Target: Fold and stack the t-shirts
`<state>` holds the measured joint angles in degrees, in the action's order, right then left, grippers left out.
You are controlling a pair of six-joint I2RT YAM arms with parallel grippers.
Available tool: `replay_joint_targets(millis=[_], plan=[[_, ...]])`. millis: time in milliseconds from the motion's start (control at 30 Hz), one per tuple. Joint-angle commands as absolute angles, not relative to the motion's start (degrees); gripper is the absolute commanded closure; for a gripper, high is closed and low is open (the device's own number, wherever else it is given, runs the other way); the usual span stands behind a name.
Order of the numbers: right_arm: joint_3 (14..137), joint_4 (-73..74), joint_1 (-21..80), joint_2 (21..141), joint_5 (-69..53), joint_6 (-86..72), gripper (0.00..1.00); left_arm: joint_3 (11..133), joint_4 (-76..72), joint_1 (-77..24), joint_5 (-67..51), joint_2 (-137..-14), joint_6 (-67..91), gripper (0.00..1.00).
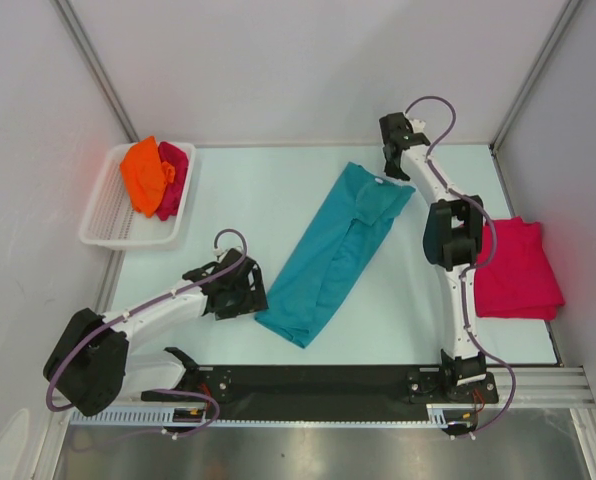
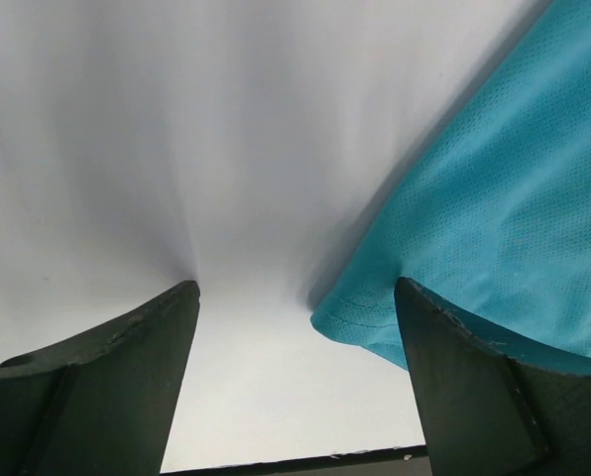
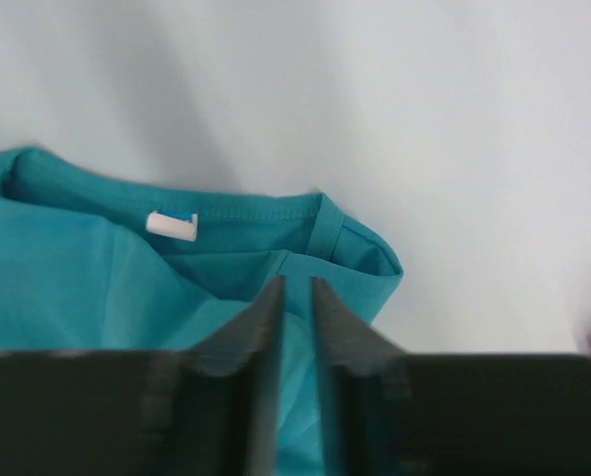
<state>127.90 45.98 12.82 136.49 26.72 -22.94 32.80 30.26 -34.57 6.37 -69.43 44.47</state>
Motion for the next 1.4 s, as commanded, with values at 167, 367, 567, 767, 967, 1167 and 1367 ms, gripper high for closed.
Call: replay_joint_targets(millis=[167, 367, 567, 767, 967, 1167, 1367], plan=[[125.60, 48.34, 13.71, 135.18, 24.96, -24.35, 0.63, 33.05, 30.23, -33.57, 6.24, -70.31, 42.80, 0.14], [120.08, 47.82, 18.09, 125.35, 24.44, -24.79, 0.63, 32.96, 29.88, -32.87, 5.98, -69.96, 43.85, 0.14], [100.58, 43.51, 22.76, 110.25, 19.70, -27.94, 0.63, 34.36, 29.00, -32.34, 5.27, -71.28, 43.77, 0.14], [85.10, 41.66, 26.10, 102.75, 19.25, -31.38, 0.63, 35.86, 28.04, -32.34, 4.57, -72.25, 43.07, 0.14], [80.87, 43.59, 31.28, 100.37, 16.44, -33.57, 0.64, 34.54, 27.33, -32.34, 4.83, -71.63, 42.80, 0.14], [74.45, 42.46, 41.37, 98.53, 9.87, -41.11, 0.64, 33.58, 24.88, -32.43, 3.26, -71.28, 42.80, 0.14], [65.32, 35.87, 48.33, 93.45, 4.84, -47.19, 0.58, 33.05, 19.26, -32.52, 2.55, -70.49, 37.01, 0.15]])
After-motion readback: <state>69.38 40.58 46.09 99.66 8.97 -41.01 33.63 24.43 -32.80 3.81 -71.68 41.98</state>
